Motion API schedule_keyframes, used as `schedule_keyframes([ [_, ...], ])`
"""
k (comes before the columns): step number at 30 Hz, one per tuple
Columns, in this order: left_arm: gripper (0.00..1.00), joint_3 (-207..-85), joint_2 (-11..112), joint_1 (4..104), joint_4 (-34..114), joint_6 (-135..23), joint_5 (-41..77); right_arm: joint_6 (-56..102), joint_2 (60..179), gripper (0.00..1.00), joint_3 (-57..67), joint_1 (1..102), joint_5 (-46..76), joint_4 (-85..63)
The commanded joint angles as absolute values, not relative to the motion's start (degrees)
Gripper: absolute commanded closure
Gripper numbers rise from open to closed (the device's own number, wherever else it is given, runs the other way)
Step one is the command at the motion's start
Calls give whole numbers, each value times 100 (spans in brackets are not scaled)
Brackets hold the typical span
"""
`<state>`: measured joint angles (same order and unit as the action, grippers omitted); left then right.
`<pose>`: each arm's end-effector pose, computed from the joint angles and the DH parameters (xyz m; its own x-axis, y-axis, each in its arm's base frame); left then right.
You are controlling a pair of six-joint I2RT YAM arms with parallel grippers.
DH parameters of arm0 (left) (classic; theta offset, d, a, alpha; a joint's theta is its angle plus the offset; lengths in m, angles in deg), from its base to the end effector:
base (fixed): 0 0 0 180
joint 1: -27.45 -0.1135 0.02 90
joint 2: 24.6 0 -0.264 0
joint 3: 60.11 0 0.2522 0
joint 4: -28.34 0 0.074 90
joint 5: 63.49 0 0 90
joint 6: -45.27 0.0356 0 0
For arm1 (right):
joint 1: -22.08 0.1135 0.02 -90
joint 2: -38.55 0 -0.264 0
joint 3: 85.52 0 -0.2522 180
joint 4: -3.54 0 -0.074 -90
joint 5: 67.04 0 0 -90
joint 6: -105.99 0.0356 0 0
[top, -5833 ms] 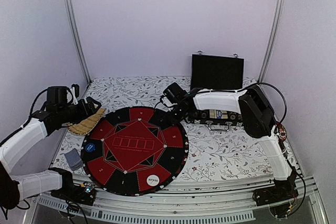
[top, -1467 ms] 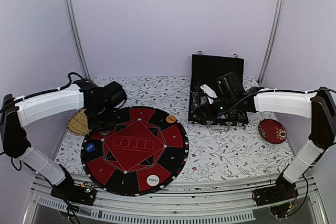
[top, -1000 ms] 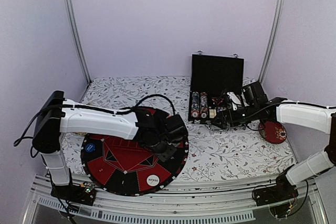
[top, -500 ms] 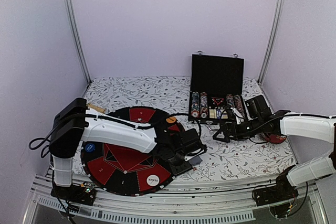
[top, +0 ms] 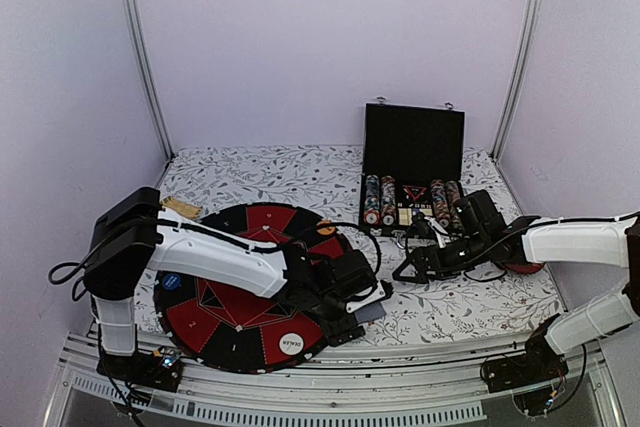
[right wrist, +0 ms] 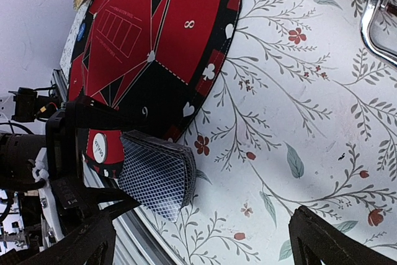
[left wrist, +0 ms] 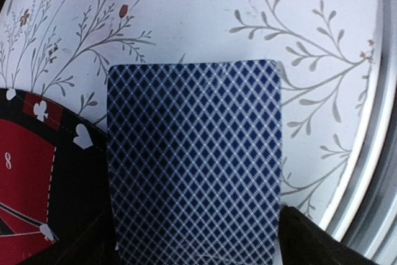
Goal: Distribute texas hold em gaming equipment
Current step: Place the poker card in position 9, then pick up the poker card from position 9.
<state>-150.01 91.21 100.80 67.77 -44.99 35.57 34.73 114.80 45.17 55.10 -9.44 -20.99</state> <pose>0.1221 -0.3887 0.1418 -0.2646 0.8691 -0.4179 0.9261 0.3498 0.1412 0.1966 0.1505 0.1743 -0.8589 -0.2347 -0.4552 -0.4900 0.6351 0.5971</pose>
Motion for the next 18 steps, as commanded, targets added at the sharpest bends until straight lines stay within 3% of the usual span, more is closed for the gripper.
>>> schedule_keyframes([
  [1, 6, -14606, 8878, 9936, 6420, -4325, 3090, 3548, 11342, 0, 4561, 5531, -1086, -1928],
  [9, 11, -14472, 8957, 9740, 6190, -4240, 3116, 3617, 11381, 0, 4640, 5526, -1128, -1787],
  [18, 10, -14268, 8865, 9608, 5507, -4097, 2728, 3807, 11764, 8, 4750, 5522, -1479, -1282],
])
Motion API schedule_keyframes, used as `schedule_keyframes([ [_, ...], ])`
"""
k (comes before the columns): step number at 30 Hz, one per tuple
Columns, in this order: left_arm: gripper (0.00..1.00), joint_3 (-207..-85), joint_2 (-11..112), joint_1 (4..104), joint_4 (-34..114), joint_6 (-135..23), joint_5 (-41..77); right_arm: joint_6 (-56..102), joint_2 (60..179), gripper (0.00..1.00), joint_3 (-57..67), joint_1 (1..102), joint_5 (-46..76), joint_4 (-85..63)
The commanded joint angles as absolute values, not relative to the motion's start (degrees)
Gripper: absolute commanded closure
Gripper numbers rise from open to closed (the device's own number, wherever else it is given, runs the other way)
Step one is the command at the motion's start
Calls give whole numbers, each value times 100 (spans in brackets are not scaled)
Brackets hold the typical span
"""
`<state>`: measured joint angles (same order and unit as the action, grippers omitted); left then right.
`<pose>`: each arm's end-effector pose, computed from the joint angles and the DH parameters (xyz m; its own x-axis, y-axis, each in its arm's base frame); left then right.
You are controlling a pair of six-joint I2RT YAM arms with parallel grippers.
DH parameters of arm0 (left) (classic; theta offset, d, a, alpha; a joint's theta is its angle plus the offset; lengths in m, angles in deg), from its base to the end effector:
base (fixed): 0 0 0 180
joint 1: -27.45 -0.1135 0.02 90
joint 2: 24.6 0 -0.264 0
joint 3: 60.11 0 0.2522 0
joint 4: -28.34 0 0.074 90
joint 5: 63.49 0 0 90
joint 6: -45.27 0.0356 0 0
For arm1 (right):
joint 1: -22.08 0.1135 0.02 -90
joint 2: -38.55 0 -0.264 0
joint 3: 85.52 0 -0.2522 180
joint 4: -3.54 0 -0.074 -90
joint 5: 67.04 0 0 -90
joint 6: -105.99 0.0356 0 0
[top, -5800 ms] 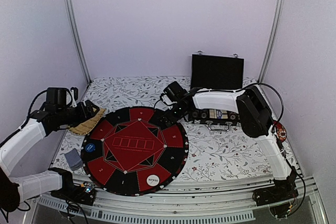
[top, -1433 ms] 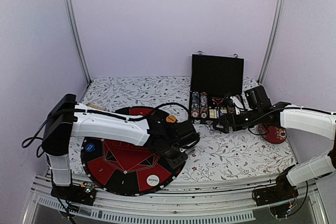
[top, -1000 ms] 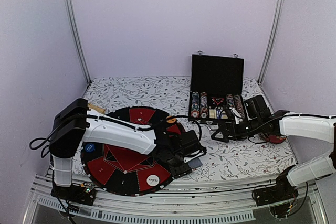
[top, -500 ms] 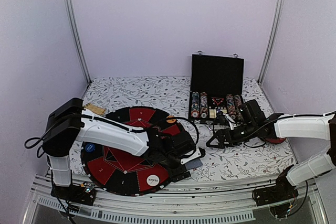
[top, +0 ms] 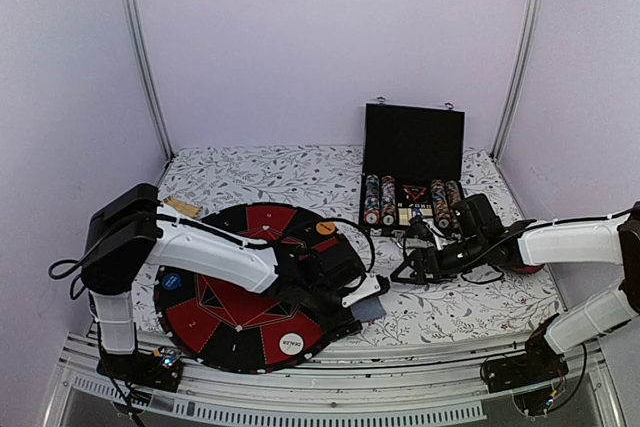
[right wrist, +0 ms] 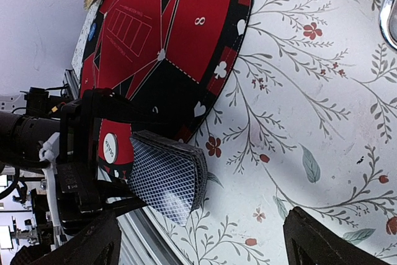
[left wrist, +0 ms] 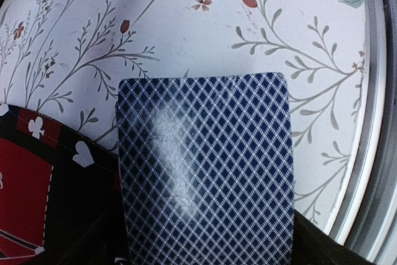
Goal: Distribute texas hold em gaming equipment
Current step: Pick up the poker card from position 9.
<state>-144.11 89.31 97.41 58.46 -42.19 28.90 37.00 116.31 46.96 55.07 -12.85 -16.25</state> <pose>0.1386 -0.3756 0.1342 -0.2553 0.8291 -0.4975 0.9437 0.3255 0.0582 0.1967 0.1525 0.1656 -0.8714 -0.2190 -0.4389 -0.4760 0.5935 0.6489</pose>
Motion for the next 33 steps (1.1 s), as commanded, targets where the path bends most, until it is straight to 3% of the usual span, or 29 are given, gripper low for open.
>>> schedule_keyframes([
  [1, 10, -14249, 8869, 9597, 5462, -4097, 2749, 3813, 11798, 8, 4750, 5517, -1494, -1239],
  [9, 18, -14189, 8742, 9495, 5428, -3796, 2366, 3715, 11957, 9, 4786, 5522, -1650, -1225],
  [15, 10, -13943, 8480, 9458, 5395, -3718, 2384, 2734, 11592, 0, 4352, 5524, -1520, -1858],
  [18, 2, -13611, 8017, 9442, 5050, -3688, 2416, 1847, 11329, 1, 4151, 5521, -1366, -1717],
  [24, 2, -13025, 7125, 9448, 4547, -3921, 2255, -264, 10867, 1, 4083, 5549, -1852, -1308],
  [28, 2, -12315, 6237, 9439, 4342, -4142, 2199, -2602, 11088, 1, 3740, 5832, -1711, -2346],
  [33, 2, -11445, 5143, 9249, 3876, -4934, 2591, -4152, 11995, 1, 3217, 6758, -676, -3252],
])
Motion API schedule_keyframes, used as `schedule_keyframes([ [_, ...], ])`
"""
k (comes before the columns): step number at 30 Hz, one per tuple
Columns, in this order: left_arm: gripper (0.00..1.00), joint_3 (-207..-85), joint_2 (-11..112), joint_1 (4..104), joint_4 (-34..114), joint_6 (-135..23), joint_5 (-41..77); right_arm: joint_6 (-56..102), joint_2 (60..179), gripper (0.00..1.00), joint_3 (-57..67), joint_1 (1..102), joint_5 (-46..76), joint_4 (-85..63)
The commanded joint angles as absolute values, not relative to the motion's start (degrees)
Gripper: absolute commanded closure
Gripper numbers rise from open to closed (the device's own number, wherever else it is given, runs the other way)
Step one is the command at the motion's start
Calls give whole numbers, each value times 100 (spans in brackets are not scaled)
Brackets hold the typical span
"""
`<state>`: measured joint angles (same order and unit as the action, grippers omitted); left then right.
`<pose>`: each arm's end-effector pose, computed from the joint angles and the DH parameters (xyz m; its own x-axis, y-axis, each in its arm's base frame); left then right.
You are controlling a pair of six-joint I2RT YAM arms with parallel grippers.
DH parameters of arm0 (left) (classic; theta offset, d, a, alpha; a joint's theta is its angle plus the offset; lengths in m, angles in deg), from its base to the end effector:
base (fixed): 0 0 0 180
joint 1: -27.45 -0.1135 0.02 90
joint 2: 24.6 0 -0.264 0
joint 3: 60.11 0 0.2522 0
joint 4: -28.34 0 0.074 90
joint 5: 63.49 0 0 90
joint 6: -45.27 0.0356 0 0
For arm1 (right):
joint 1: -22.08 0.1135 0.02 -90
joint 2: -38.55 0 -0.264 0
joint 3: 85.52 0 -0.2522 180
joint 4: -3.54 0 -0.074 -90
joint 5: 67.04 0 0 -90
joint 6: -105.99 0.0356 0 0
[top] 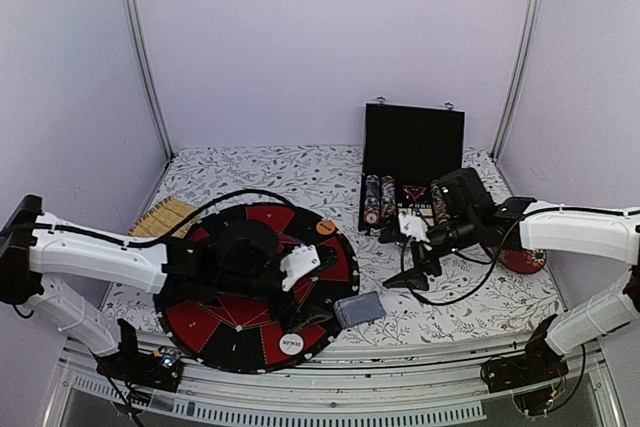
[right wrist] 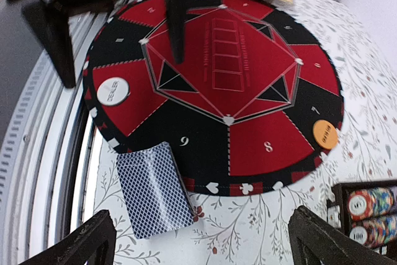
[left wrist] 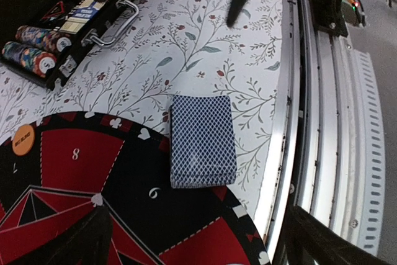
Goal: Distribute texas hold em gaming equipment
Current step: Pick up the poker card from position 9.
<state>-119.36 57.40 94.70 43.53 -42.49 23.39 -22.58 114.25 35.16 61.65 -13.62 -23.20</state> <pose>0.1151 -0.2795 0.2100 -0.2009 0.5801 -0.7894 0.9460 0.3241 -0.0026 0.1959 0.1894 0.2281 0.1160 -0.5536 -0.8247 -0.9906 -0.0042 -0.1366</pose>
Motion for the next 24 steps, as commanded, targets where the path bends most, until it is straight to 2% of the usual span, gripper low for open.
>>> schedule_keyframes([
  [1, 2, -11337, 4974, 9192, 3835, -5066, 2659, -4284, 12142, 1, 3167, 6907, -591, -3360],
  [9, 2, -10580, 4075, 8887, 3410, -5295, 2765, -4621, 13062, 1, 2609, 7357, -199, -3689],
  [24, 2, -10870, 4893, 8863, 3669, -5434, 2642, -4311, 13824, 1, 2302, 7488, 169, -3659],
])
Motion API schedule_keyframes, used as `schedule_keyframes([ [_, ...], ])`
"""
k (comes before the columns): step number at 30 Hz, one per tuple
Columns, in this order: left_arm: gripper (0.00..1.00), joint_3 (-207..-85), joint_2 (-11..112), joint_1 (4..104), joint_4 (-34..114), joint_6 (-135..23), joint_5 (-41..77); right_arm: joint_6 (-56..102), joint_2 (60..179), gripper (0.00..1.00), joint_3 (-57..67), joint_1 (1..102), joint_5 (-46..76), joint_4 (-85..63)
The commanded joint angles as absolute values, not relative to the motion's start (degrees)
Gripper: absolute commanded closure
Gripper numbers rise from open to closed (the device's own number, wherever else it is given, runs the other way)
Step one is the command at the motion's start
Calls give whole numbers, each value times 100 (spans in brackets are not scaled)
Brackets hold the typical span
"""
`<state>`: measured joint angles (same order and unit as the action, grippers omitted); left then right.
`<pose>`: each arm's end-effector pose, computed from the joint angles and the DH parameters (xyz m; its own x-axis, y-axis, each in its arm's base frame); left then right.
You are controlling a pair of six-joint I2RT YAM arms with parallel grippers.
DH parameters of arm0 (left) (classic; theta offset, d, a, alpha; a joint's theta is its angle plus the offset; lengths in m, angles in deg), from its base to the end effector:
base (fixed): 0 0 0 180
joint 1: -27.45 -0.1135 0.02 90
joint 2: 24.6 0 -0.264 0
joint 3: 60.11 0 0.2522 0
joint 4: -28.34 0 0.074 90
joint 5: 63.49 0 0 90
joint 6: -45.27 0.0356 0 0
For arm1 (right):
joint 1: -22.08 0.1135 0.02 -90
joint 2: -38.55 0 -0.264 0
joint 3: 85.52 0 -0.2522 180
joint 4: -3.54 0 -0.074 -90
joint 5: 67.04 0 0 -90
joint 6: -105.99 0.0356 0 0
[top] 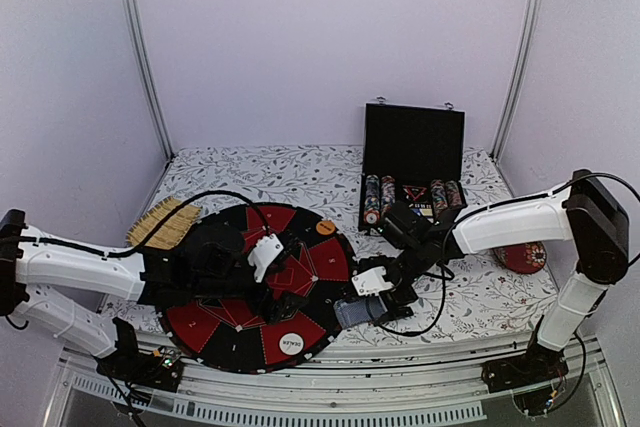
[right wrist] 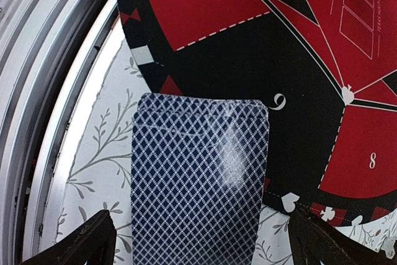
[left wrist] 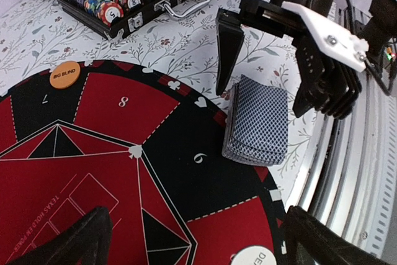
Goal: Distribute texas hold em gaming equipment
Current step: Pick up the poker card from position 9.
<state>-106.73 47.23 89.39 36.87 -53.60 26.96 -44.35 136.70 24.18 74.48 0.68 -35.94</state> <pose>0.1211 -0.2267 0.1960 -0.3937 0.4109 -0.8223 0.8286 0.5460 -0.1239 0.1855 0.2631 0.1583 0.4360 -0.7518 -0.4947 -0.8962 -0.4132 -0.1618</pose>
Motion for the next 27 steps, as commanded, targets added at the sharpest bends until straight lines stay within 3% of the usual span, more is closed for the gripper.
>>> schedule_keyframes([
  [1, 2, -10882, 4925, 8866, 3674, -5444, 2649, -4294, 13862, 1, 2326, 7492, 173, -3658],
  [9, 2, -10884, 4973, 8856, 3712, -5430, 2741, -4057, 14169, 4, 2385, 7530, 135, -3495],
  [19, 2, -10885, 5010, 8854, 3762, -5446, 2826, -3696, 14543, 32, 2193, 7534, 80, -3628],
  [27, 2, -10918, 5061, 8843, 3740, -5686, 2887, -3202, 14332, 48, 2367, 7640, 415, -3360],
])
